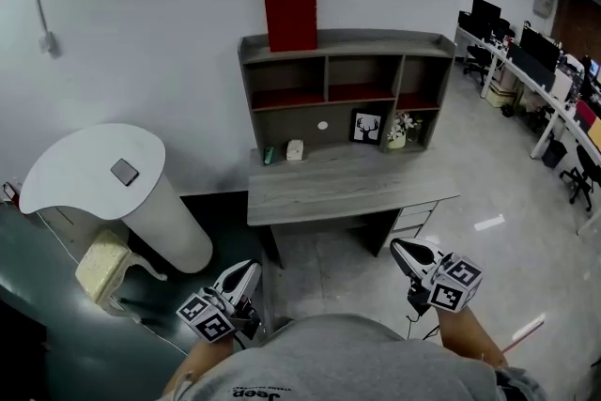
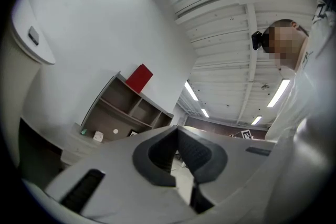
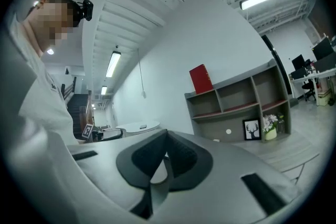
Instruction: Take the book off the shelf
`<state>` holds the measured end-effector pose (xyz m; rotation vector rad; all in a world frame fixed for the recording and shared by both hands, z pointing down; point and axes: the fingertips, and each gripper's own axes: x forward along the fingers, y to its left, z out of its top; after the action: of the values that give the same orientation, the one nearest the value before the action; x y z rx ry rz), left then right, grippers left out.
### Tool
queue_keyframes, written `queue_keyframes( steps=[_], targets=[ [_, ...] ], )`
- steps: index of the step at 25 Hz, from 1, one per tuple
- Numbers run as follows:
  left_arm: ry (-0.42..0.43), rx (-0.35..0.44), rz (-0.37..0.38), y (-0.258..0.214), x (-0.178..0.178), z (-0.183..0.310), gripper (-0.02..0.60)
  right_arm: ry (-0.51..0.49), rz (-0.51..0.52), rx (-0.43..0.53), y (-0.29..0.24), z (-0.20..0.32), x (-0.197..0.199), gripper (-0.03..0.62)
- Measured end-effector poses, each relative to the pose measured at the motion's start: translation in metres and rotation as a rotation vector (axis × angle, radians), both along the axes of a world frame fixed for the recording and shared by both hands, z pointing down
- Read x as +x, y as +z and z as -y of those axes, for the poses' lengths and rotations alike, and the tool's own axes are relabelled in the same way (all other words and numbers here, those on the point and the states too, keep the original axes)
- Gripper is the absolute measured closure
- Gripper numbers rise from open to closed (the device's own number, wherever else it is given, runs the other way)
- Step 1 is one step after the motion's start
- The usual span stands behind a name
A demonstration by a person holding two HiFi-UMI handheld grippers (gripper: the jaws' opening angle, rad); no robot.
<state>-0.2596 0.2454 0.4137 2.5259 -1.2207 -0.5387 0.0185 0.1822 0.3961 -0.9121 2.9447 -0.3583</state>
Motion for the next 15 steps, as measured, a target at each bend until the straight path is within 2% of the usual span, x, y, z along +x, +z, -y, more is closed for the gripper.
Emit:
queue_keyframes(
  steps=[7,15],
  targets=[
    [0.039,0.051,0.068,-0.024,-0.085,0.081,0.555,0.038,-0.013,0.035,-0.023,0.082,-0.092,0.588],
    [0.047,0.08,0.049,-0.037,-0.14,0.138,0.555,0.09,-0.015,0.052,-0.037,0.147,-0.137,0.588]
  ],
)
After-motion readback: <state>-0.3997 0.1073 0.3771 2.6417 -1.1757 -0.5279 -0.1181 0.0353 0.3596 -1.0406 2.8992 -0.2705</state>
